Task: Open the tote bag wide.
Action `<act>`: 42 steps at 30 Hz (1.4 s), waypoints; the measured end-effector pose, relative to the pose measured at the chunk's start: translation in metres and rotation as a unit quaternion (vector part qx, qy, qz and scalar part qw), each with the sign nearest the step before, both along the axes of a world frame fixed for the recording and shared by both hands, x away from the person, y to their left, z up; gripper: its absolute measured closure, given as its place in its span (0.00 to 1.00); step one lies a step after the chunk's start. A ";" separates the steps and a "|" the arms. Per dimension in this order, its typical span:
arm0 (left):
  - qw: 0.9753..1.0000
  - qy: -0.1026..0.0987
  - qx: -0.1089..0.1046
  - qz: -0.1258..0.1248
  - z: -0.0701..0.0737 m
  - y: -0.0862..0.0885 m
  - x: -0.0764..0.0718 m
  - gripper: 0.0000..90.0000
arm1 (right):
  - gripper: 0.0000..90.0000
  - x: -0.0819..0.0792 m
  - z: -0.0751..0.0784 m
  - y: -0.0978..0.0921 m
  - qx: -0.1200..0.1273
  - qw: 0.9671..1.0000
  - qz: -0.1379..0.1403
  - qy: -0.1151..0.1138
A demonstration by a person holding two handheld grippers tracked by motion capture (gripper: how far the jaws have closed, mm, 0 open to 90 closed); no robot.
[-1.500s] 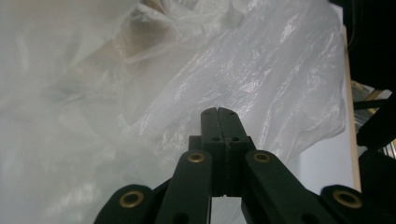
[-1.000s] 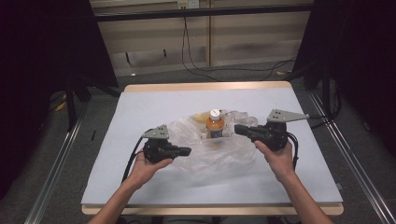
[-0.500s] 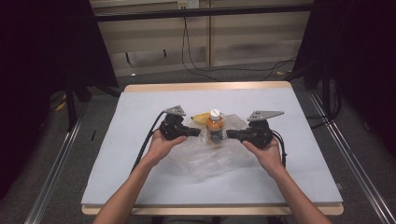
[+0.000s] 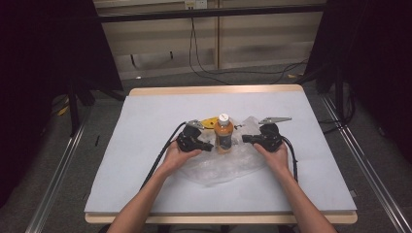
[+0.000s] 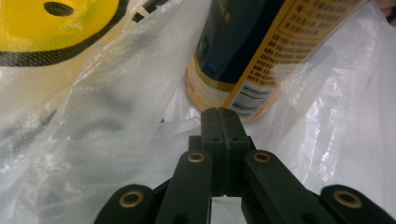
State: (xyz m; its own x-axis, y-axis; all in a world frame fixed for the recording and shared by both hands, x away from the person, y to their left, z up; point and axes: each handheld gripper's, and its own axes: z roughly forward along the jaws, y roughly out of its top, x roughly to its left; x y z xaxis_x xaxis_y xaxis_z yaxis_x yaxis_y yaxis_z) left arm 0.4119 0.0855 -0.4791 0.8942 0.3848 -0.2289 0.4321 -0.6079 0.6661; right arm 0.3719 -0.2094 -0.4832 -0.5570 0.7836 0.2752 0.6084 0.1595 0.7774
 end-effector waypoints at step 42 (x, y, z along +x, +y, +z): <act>0.988 -0.010 0.142 0.054 0.016 0.026 0.055 1.00 | 1.00 -0.034 0.007 -0.015 -0.111 0.978 0.164 0.066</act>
State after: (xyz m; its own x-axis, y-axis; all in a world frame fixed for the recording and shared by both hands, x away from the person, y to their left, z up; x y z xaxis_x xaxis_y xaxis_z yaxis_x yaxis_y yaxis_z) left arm 0.4673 0.1113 -0.4626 0.8473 0.5251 -0.0798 0.4935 -0.7226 0.4841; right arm 0.3374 -0.2247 -0.4765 -0.7602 0.6165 0.2048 0.5882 0.5193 0.6200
